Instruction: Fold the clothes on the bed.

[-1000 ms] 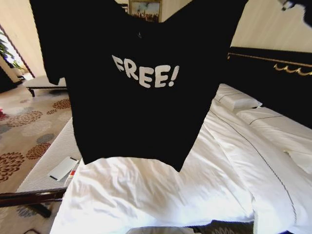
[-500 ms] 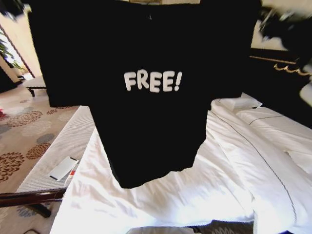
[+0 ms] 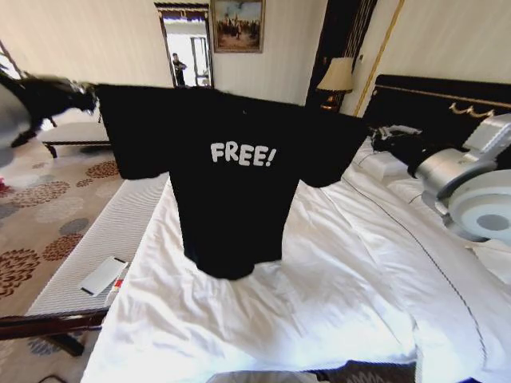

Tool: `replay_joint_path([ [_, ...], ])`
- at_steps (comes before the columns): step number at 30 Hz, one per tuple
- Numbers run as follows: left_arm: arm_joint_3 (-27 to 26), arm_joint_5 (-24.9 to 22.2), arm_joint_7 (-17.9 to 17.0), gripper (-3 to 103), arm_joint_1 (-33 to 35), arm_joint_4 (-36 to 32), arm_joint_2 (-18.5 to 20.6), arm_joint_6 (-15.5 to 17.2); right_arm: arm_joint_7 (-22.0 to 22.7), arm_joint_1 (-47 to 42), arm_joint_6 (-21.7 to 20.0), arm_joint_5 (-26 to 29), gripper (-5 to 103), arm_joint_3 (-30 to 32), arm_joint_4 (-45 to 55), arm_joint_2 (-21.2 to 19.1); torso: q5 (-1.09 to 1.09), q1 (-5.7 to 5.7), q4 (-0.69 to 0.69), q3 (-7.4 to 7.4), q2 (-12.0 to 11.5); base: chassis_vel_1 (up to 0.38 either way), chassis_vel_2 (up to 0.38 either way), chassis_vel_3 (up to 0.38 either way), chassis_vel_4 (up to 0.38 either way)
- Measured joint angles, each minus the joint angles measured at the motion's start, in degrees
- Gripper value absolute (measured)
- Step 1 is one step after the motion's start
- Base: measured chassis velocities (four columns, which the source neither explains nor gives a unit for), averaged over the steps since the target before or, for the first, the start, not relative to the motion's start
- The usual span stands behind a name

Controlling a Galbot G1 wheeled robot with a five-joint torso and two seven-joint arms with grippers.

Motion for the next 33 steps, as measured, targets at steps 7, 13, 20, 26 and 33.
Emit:
replay_joint_path([
  [7,-1.8,0.1,0.3,0,-1.5,-3.5,-0.8,-1.5,1.3,2.6,0.5,1.4,0,2.9,3.7,-1.4,-0.02,0.00,0.01,0.00,0.0,0.000,0.000,0.000,0.000],
  [13,-4.2,-10.5,-2.5,0,-5.5,-6.3,0.9,1.8,5.9,9.4,-2.8,10.9,0,3.3,8.1,-3.8,-0.01,0.00,0.01,0.00,0.0,0.000,0.000,0.000,0.000],
  [20,-7.8,-17.5,-6.6,0,-10.7,-3.2,7.3,5.5,14.6,22.3,-9.5,23.6,0,3.7,8.8,-13.6,-0.01,-0.01,0.01,-0.01,0.0,0.000,0.000,0.000,0.000],
  [26,-8.2,-16.9,-7.7,0,-9.8,-1.0,8.3,6.7,18.1,22.8,-13.2,23.8,0,5.1,6.4,-17.0,-0.02,-0.01,0.00,-0.01,0.0,0.000,0.000,0.000,0.000],
  [33,-3.3,-4.3,-4.2,0,3.0,1.5,4.0,8.1,16.1,9.1,-17.6,13.1,0,2.4,1.2,-14.4,-0.03,-0.01,0.00,0.00,0.0,0.000,0.000,0.000,0.000],
])
